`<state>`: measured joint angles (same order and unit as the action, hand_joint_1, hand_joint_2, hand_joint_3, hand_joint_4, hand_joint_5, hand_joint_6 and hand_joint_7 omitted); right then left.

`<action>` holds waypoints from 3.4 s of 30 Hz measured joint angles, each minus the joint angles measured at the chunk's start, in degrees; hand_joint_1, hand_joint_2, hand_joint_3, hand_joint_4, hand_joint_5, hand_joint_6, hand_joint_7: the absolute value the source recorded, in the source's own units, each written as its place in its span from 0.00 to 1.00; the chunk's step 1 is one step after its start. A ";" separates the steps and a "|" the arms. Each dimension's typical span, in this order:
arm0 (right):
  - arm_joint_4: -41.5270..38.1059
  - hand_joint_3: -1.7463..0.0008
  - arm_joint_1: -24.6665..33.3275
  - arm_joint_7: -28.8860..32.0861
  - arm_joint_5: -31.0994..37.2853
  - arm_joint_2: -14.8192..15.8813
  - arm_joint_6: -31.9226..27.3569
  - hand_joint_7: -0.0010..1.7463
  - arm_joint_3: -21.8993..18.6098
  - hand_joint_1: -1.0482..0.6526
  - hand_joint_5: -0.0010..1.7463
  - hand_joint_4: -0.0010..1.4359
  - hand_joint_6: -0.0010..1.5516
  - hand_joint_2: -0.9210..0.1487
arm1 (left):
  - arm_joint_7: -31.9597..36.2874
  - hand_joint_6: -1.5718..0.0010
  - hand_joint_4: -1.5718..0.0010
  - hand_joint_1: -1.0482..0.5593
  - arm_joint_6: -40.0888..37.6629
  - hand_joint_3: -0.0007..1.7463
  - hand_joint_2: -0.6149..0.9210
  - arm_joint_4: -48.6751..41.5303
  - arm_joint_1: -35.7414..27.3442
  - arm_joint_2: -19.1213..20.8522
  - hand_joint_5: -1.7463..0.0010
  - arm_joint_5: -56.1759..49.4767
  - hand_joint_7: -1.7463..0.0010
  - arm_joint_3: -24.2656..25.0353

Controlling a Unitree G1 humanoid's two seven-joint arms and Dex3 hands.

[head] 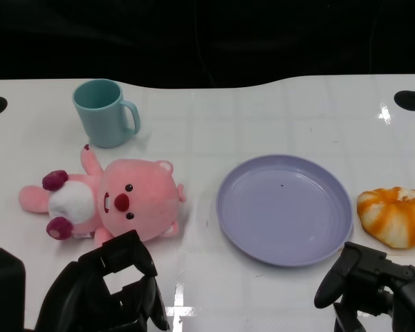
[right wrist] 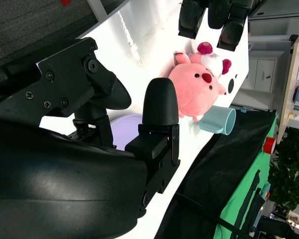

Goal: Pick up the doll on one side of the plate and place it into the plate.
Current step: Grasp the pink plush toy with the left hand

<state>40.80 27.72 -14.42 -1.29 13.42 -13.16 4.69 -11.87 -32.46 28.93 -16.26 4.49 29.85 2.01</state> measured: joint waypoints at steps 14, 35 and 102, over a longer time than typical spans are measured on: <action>0.00 0.35 -0.28 0.27 0.33 -0.02 0.00 0.86 1.05 0.61 1.00 0.43 0.35 0.27 | 0.47 0.57 0.73 0.47 3.90 0.11 1.00 0.84 1.19 0.02 0.49 -2.29 0.93 1.97; -1.30 0.36 -2.06 0.63 0.33 -0.05 0.01 0.85 1.69 0.60 0.99 0.44 0.36 0.28 | -0.01 0.78 0.99 0.32 23.80 0.01 1.00 -2.04 8.13 13.35 0.53 -34.81 1.00 -1.20; 0.20 0.39 0.47 0.74 0.20 -0.07 -0.31 0.83 1.62 0.58 0.99 0.44 0.37 0.25 | 8.56 0.62 0.65 0.35 27.88 0.03 1.00 -88.63 60.52 12.09 0.91 -75.59 0.97 -30.97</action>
<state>41.00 28.19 -13.67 -1.09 13.35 -13.47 6.31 -3.31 -4.58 -59.70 44.26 16.58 -45.74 -28.96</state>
